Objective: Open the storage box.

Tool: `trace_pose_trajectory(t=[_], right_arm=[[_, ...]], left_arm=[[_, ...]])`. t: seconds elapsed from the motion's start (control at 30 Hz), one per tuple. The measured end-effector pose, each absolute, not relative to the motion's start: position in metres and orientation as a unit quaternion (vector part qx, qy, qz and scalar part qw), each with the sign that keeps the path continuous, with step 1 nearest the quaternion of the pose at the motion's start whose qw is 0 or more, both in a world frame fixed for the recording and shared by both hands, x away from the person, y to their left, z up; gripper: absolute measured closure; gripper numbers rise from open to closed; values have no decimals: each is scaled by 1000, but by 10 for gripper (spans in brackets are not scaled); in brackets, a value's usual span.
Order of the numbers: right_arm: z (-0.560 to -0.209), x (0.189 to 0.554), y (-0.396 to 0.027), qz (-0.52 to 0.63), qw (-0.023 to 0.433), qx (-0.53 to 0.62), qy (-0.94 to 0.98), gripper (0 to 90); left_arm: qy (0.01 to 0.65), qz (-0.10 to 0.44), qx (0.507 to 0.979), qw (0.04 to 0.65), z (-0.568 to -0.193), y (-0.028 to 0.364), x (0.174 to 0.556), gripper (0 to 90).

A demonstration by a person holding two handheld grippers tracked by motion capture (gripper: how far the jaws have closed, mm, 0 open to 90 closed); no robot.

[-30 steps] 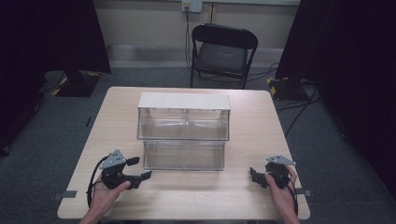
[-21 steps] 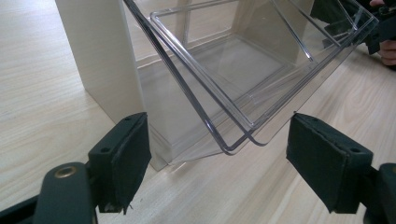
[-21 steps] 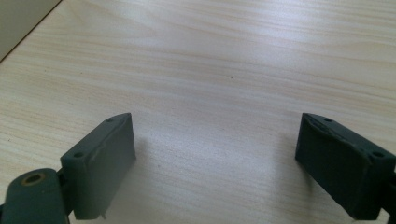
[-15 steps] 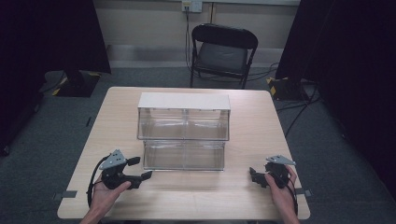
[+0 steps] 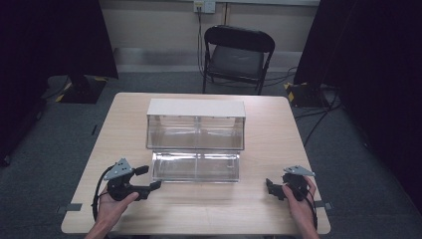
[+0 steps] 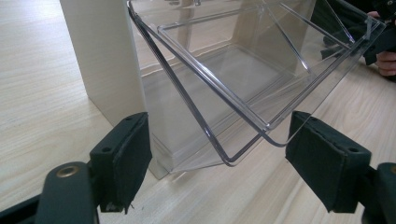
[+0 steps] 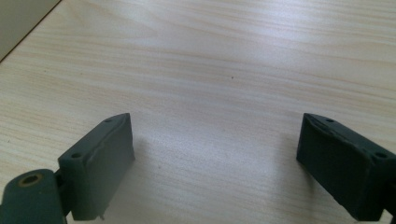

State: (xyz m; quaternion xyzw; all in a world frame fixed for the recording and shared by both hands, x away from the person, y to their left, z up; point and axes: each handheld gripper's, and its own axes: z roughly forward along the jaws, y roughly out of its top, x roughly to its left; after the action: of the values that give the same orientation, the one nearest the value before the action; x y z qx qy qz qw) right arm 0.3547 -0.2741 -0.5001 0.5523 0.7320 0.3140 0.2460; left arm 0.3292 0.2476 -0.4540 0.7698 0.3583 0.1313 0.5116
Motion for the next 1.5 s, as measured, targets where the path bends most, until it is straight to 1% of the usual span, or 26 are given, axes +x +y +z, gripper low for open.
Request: trace_pose_trajectory(t=[0.2, 0.37, 1.5], right_arm=[[-500, 355, -274, 314, 246, 552, 732, 101], [-500, 355, -274, 314, 246, 553, 732, 100], [-500, 355, -274, 314, 245, 552, 732, 97]], left_arm=[[361, 131, 768, 512, -453, 246, 330, 166], [359, 131, 766, 517, -452, 245, 331, 155], [354, 141, 758, 530, -441, 240, 332, 156]])
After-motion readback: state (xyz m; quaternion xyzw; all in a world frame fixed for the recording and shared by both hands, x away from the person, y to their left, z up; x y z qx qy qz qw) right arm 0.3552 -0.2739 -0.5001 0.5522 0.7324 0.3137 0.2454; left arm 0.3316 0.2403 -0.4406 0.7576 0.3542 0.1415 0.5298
